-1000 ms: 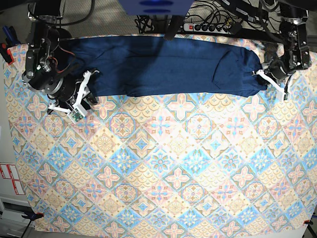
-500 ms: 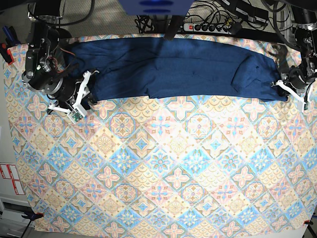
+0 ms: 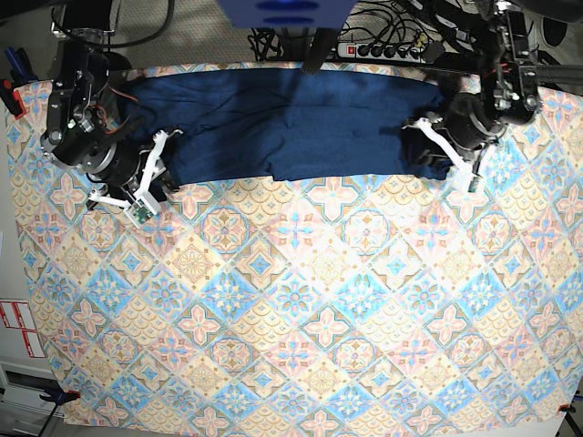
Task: Fold the T-shirt properly
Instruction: 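Grasp the strip end with the left gripper and fold it toward the middle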
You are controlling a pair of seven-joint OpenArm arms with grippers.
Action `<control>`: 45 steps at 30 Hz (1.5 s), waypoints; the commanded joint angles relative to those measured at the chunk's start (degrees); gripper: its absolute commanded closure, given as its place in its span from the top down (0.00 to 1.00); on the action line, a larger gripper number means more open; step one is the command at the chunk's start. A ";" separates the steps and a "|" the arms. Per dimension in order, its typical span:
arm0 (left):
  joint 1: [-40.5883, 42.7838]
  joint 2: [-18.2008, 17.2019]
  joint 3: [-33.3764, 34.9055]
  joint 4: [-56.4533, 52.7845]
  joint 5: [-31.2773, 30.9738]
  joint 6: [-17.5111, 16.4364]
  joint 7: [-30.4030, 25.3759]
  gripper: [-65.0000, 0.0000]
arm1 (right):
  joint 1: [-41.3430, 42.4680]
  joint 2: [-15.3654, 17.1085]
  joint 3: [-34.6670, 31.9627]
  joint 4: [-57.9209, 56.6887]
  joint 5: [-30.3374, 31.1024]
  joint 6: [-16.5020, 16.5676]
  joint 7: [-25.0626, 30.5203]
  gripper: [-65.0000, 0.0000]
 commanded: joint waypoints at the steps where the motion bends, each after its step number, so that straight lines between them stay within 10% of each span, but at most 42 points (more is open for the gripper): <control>1: -0.24 0.24 0.64 1.26 -0.83 -0.20 -0.42 0.00 | 0.45 0.72 0.33 0.89 0.53 0.12 1.01 0.21; 23: -3.84 13.25 15.85 0.38 -0.66 6.22 -0.77 0.00 | 0.62 0.72 3.93 0.98 0.53 0.12 0.92 0.21; 30: -6.48 12.90 19.71 -3.75 -0.83 6.22 -0.86 0.00 | 0.62 0.72 7.01 0.98 0.53 0.12 0.92 0.21; 38: -5.08 8.94 20.94 1.96 -4.88 6.04 -0.77 0.36 | 0.62 0.89 7.89 1.07 0.53 0.12 1.01 0.21; 45: -2.00 3.49 13.47 5.04 -9.36 5.78 -0.86 0.39 | 0.71 0.89 8.95 0.98 0.62 0.12 1.01 0.21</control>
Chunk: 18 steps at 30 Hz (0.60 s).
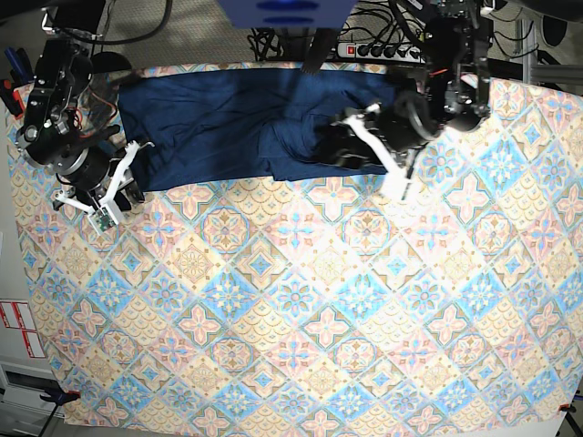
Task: Fold the T-shirt properly
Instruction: 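Grasp the strip end with the left gripper and fold it toward the middle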
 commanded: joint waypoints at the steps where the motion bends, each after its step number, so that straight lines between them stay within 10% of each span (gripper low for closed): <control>1: 0.63 -0.90 -1.46 0.98 -1.01 -0.43 -0.33 0.39 | 0.47 0.76 0.33 0.96 0.62 0.12 1.10 0.21; 8: 4.67 -7.06 -3.93 0.19 -0.66 -0.52 -0.33 0.39 | 1.35 0.76 0.07 0.96 0.62 0.12 1.10 0.21; 18: -1.04 -4.60 8.29 -10.10 -0.57 -0.52 -0.42 0.39 | 2.05 0.67 -0.02 0.96 0.62 0.12 0.92 0.21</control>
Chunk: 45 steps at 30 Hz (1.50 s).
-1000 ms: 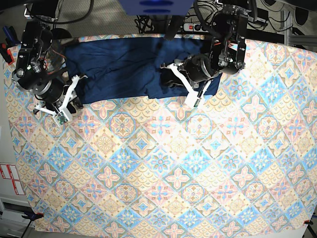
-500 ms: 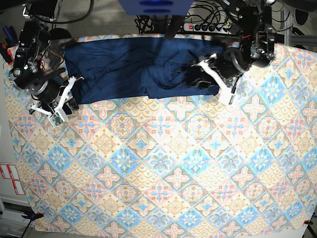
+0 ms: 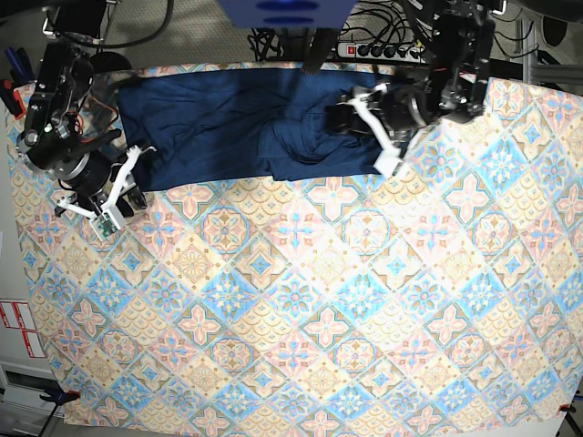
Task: Fold the T-shirt properly
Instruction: 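Grasp the strip end with the left gripper and fold it toward the middle, then release the folded end and raise the left gripper away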
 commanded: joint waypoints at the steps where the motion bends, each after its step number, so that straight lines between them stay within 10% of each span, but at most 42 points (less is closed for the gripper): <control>1: -0.46 -0.05 1.31 0.43 -0.94 -0.34 -0.29 0.39 | 0.54 0.80 0.46 0.96 0.58 -0.05 0.97 0.21; 10: -2.21 -0.23 11.94 1.66 -1.29 -0.17 -0.29 0.39 | 0.54 0.80 0.64 0.96 0.58 -0.05 1.05 0.21; 28: 5.79 -1.46 -13.29 3.42 -0.94 0.10 -0.20 0.39 | 0.37 0.80 0.29 0.96 0.58 -0.05 1.05 0.21; 45: -2.92 -1.28 13.53 -6.34 -0.94 -0.25 -0.29 0.39 | 0.02 0.80 0.64 1.04 0.58 -0.05 0.88 0.21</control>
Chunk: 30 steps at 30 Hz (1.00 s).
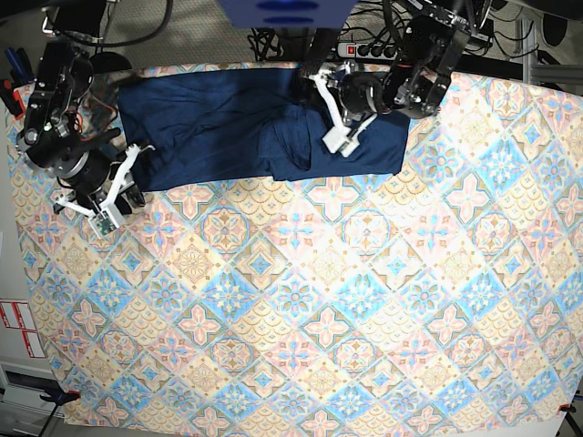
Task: Fold the T-shirt properly
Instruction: 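Release the folded end and raise the left gripper away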
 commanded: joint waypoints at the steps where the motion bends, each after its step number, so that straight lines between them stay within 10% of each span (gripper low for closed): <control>1: -0.34 -0.38 0.20 1.07 -0.92 -0.28 -0.12 0.39 | 0.58 0.80 0.49 1.04 0.60 -0.05 1.03 0.21; 8: -0.08 -2.85 -2.27 5.82 -1.27 -0.28 -0.20 0.39 | 0.58 0.80 0.57 1.04 0.60 -0.05 1.03 0.21; 19: 9.42 -3.90 -28.46 15.05 -1.27 -0.36 0.24 0.39 | 0.58 0.80 0.57 1.04 0.60 -0.05 1.12 0.21; 30: 9.24 -3.90 -29.52 5.38 -0.92 0.07 -0.03 0.39 | 0.58 0.80 0.57 1.04 0.60 -0.05 1.03 0.21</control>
